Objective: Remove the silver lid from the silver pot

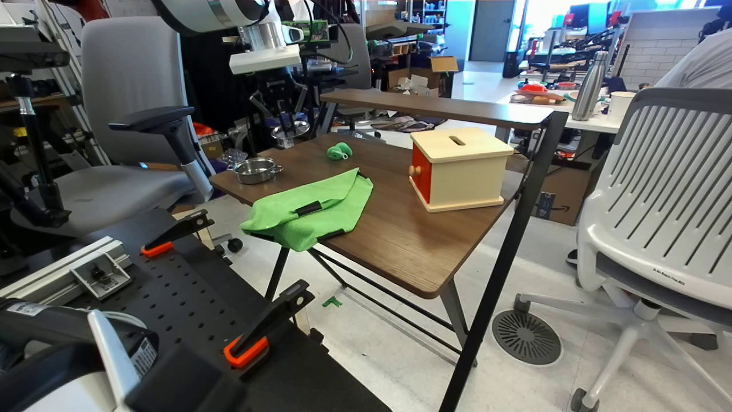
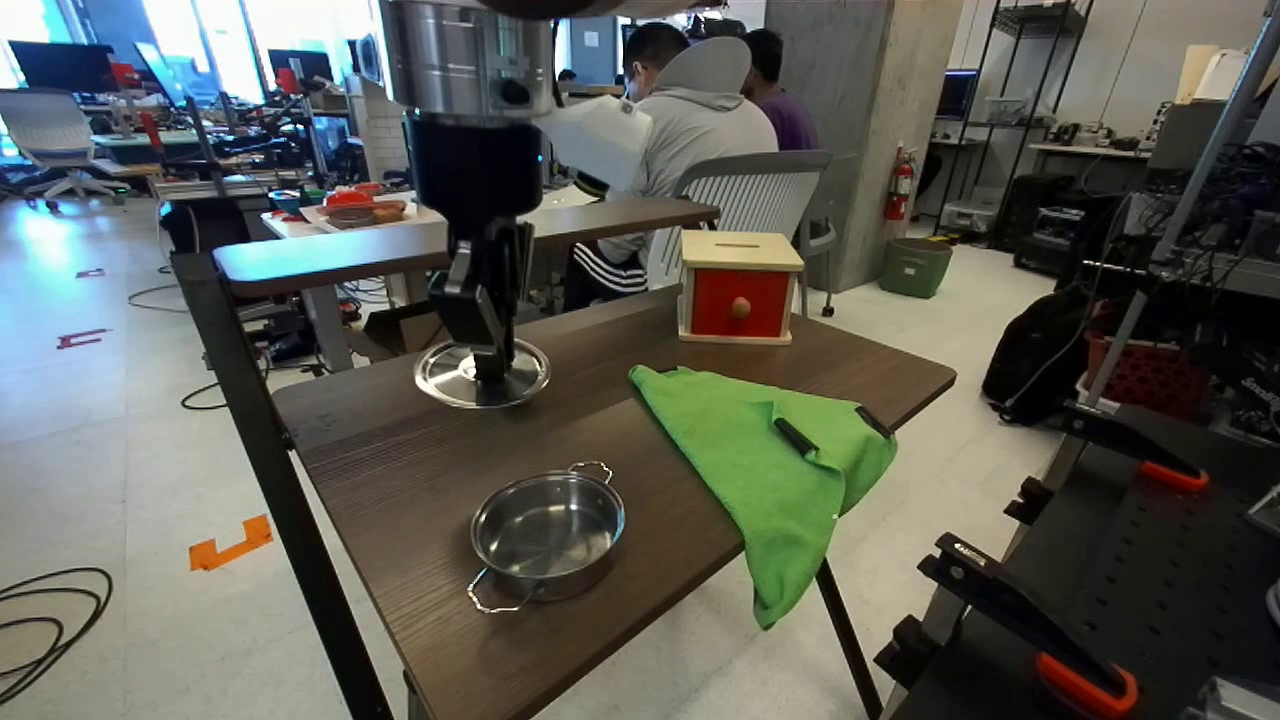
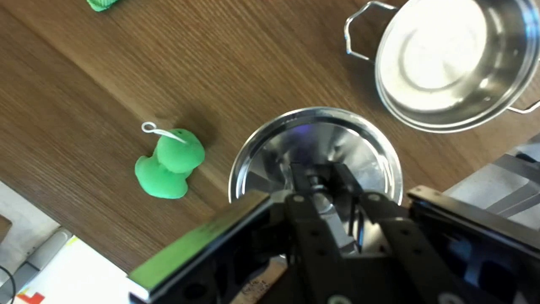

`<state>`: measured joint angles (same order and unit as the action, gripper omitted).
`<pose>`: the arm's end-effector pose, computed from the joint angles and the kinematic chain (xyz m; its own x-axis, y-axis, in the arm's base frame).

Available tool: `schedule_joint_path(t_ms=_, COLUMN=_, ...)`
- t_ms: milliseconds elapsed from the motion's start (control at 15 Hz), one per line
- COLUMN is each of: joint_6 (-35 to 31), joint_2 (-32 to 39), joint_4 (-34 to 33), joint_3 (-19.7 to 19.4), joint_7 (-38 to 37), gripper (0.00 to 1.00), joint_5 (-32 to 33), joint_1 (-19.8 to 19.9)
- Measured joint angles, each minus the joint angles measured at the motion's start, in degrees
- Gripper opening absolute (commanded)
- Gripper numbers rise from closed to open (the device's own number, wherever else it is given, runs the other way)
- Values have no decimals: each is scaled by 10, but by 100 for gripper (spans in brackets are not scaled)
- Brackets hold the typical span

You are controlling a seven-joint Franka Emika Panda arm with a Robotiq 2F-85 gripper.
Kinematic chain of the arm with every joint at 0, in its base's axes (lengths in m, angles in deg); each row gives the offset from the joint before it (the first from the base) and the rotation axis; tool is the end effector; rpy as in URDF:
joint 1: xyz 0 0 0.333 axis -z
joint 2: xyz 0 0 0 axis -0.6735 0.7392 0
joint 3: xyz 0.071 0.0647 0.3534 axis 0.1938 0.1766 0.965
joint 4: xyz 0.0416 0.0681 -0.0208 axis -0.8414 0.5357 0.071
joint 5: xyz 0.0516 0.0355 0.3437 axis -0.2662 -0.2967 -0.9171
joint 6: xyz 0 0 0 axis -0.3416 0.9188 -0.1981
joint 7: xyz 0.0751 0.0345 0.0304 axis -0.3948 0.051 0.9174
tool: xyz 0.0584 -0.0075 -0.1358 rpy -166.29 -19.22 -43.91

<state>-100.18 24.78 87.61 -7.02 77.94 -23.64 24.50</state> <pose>0.6323 0.2912 0.2386 0.6321 0.7717 0.0708 0.7621 -0.6355 0.1236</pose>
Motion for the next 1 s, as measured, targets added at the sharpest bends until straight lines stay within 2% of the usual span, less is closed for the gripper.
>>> schedule_joint_path(t_ms=800, joint_6=70, joint_2=143, joint_4=-155, joint_3=-10, joint_7=-6, gripper=5, joint_5=0, joint_1=-20)
schedule_joint_path(t_ms=933, joint_6=84, joint_2=154, joint_4=-173, joint_3=-13, joint_7=-9, gripper=46, joint_5=0, joint_1=-24)
schedule_joint_path(t_ms=1000, joint_6=95, joint_2=159, joint_4=-182, joint_3=-13, joint_7=-10, gripper=53, joint_5=0, joint_1=-25)
